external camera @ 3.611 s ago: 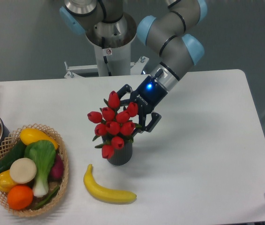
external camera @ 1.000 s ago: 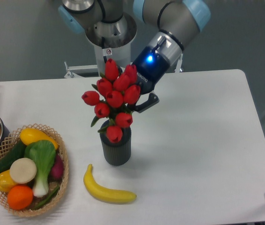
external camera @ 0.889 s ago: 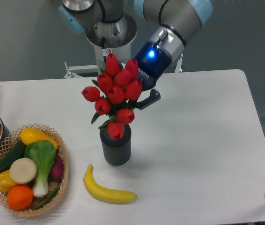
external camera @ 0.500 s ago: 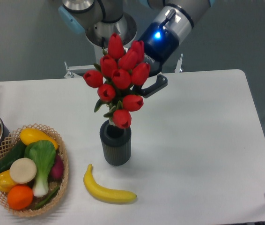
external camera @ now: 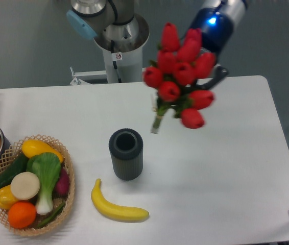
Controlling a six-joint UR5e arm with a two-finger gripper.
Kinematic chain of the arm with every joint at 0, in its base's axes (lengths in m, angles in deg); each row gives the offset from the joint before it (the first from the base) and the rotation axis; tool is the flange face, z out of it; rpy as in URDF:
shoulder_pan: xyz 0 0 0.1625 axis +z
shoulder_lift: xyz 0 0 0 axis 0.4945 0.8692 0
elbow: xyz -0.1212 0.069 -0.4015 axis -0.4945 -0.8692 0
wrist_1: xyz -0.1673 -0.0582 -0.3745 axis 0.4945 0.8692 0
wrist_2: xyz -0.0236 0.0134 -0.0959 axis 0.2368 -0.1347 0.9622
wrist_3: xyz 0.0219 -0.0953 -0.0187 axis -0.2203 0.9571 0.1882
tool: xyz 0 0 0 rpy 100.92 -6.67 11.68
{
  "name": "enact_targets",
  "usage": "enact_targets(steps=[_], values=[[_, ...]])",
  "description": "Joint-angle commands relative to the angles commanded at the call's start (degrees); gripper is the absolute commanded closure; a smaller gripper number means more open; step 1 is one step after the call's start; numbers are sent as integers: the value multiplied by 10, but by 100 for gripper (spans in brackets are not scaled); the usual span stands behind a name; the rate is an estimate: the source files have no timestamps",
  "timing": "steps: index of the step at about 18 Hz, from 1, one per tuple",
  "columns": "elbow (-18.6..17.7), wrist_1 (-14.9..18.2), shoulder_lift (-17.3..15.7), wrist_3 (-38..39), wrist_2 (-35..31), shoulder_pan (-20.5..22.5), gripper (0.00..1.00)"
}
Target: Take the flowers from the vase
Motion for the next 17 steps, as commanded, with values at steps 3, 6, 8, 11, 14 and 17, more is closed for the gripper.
enact_targets(steps=[3, 6, 8, 11, 14, 17], values=[[3, 0, 11, -1, 0, 22, 51], [2, -3, 20, -10, 0, 33, 51], [-3, -5, 20, -10, 0, 41, 51], [-8, -5, 21, -11, 7, 48, 51], [-11, -6, 20, -11, 11, 46, 51], [-25, -7, 19, -24, 11, 48, 51]])
